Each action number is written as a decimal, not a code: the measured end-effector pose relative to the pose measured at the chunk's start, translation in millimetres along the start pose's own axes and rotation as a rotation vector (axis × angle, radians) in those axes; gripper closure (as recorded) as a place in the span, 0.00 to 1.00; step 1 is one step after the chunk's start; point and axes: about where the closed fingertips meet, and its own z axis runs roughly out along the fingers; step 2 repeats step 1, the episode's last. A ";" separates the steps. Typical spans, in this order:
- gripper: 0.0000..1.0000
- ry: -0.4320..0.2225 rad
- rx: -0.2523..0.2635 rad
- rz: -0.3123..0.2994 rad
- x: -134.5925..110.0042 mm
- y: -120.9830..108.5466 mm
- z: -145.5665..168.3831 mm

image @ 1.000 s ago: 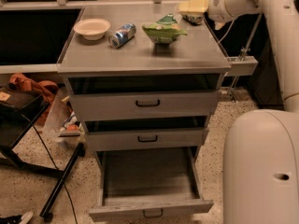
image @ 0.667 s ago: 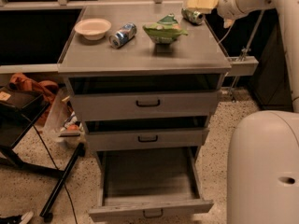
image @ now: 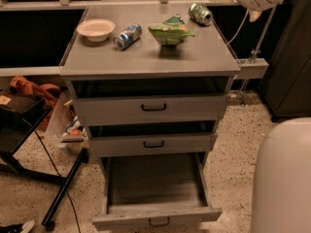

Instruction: Pick green rice chip bag from bottom drawer and place on counter

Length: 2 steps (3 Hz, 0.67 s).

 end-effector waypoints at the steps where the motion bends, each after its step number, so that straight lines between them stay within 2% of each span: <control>1: 0.00 0.008 0.002 0.000 3.1 1.4 2.8; 2: 0.00 0.008 0.002 0.000 3.1 1.4 2.8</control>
Offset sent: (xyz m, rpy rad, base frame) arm 0.0000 0.0000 0.0000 0.0000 0.0000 0.0000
